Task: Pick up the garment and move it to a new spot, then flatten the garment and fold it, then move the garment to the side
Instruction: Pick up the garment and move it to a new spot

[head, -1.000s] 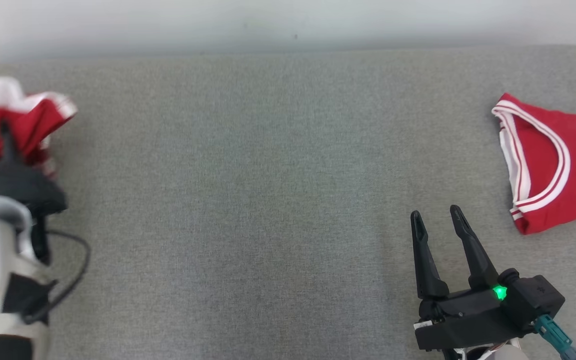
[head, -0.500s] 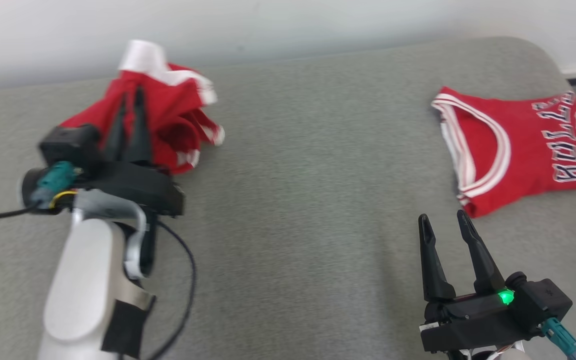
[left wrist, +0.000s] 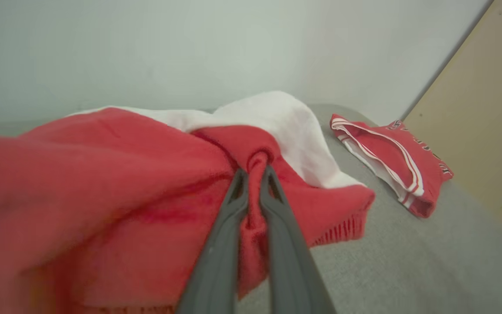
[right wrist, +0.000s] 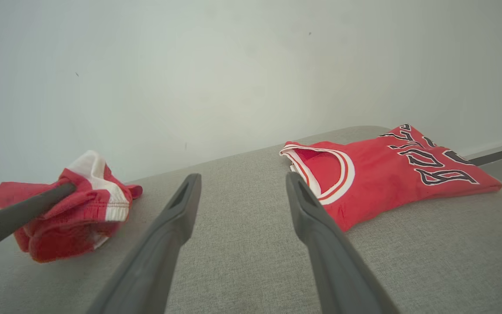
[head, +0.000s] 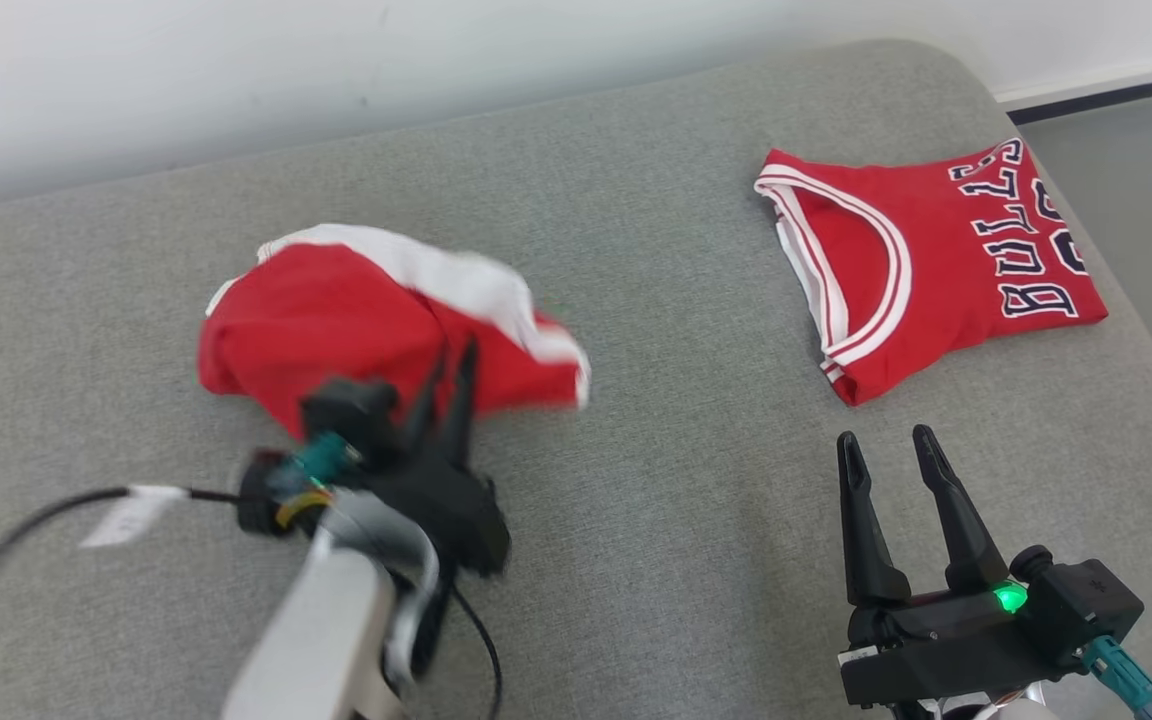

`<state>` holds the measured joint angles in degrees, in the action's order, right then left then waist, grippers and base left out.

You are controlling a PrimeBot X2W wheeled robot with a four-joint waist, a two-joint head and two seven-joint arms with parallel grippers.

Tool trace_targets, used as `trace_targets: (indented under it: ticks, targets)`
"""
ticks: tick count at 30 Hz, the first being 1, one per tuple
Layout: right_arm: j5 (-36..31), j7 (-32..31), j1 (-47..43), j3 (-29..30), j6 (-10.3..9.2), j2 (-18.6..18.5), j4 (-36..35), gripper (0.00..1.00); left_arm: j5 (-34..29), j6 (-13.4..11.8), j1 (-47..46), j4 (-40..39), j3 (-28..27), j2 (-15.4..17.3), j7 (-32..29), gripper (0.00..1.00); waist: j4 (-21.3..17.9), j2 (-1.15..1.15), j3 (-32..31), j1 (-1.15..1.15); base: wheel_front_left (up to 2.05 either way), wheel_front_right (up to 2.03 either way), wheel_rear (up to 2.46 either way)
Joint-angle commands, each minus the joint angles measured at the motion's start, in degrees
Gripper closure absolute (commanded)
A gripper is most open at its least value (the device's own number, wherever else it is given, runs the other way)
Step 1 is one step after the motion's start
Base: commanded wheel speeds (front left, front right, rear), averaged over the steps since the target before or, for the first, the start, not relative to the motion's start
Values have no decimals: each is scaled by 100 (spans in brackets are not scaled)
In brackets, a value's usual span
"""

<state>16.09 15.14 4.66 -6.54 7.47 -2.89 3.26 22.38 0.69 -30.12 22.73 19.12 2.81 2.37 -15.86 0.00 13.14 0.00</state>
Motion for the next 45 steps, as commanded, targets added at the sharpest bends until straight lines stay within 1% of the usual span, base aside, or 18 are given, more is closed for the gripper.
trace_targets:
  ticks: [1,2,3,5,10,11,12,17,20,22,26,28,33,37,39,41,43,45]
  targets:
    - [24,3,3,-11,3,1,25,0,41,1,133,173,212,11,62,100,-27,0,4,0,0,0,0]
    - [27,3,6,-10,3,2,31,0,151,4,178,260,335,12,101,100,-29,0,-1,0,0,0,0]
    - [27,3,6,-10,3,2,31,0,151,4,178,260,335,12,101,100,-29,0,-1,0,0,0,0]
    - [15,3,-11,2,3,1,40,0,321,13,276,442,635,13,176,100,-19,0,-24,0,0,0,0]
    - [-54,3,-54,17,3,2,64,0,651,-76,267,873,1231,13,384,100,56,0,-79,0,0,0,0]
    - [-61,4,-57,14,3,1,66,0,710,-102,228,946,1320,12,444,63,75,0,-92,0,0,0,0]
    - [-71,3,-61,23,3,0,68,0,740,-117,181,1011,1409,8,529,0,99,0,-114,0,0,0,0]
    - [-81,3,-132,32,3,1,76,0,765,-165,36,1118,1736,11,957,0,217,0,-282,0,0,0,0]
    - [-95,4,-162,56,3,0,72,0,798,-256,19,1029,1733,14,1137,0,285,0,-413,0,0,0,0]
    - [-110,3,-224,90,3,1,72,0,699,-333,35,947,1676,33,1212,0,343,0,-512,0,0,0,0]
    - [-167,3,-331,198,3,2,80,0,575,-518,386,592,1369,333,1278,0,492,0,-727,0,0,0,0]
    - [-179,3,-374,260,3,2,81,0,388,-617,522,258,1168,520,1284,0,563,0,-793,0,0,0,0]
    - [-212,3,-486,359,3,1,88,0,13,-740,1152,-451,682,970,1277,0,711,0,-929,0,0,0,0]
    - [-199,3,-505,428,3,-1,80,0,-106,-790,1659,-843,213,1154,1278,0,794,0,-994,0,0,0,0]
    - [-188,3,-554,461,3,1,69,0,-130,-802,1933,-1038,-31,1188,1277,0,834,0,-1011,0,0,0,0]
    - [-186,4,-596,507,3,1,60,0,-246,-758,2154,-1259,-269,1183,1277,0,889,0,-1023,0,0,0,0]
    - [-197,4,-619,523,3,1,76,0,-346,-737,2417,-1435,-547,1095,1278,0,940,0,-1031,0,0,0,0]
    - [-213,3,-638,536,3,0,84,0,-434,-733,2673,-1657,-798,921,1278,0,990,0,-1040,0,0,0,0]
